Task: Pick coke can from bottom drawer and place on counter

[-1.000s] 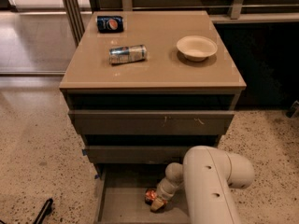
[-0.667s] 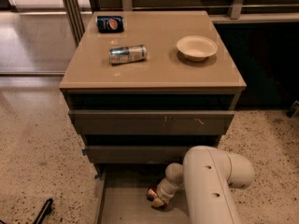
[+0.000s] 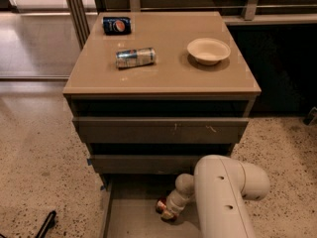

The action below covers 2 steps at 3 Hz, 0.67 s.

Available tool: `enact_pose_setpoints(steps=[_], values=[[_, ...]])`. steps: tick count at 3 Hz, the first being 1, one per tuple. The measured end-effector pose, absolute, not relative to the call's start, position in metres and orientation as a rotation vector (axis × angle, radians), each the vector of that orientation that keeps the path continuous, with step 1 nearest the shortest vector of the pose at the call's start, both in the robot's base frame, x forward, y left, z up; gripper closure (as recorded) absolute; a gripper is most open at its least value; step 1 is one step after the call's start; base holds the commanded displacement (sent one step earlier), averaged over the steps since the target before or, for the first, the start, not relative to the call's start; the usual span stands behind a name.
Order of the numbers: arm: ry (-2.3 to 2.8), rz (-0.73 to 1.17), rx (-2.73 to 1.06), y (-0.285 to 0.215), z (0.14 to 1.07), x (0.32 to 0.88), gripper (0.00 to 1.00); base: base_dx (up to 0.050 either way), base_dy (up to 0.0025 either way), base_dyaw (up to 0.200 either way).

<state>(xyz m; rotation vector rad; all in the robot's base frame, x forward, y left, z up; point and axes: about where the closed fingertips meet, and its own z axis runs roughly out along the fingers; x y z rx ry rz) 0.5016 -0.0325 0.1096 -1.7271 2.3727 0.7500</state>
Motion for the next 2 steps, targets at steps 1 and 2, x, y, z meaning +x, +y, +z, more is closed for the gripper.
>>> enact_pose_setpoints(steps=[1,2], values=[[2.373,0.75,-1.727,-0.032,0.117,0.502,1.0,0.0,0.0,0.0],[2.338,0.686,-1.637,-0.035,0.152,0.513,1.0,0.0,0.0,0.0]])
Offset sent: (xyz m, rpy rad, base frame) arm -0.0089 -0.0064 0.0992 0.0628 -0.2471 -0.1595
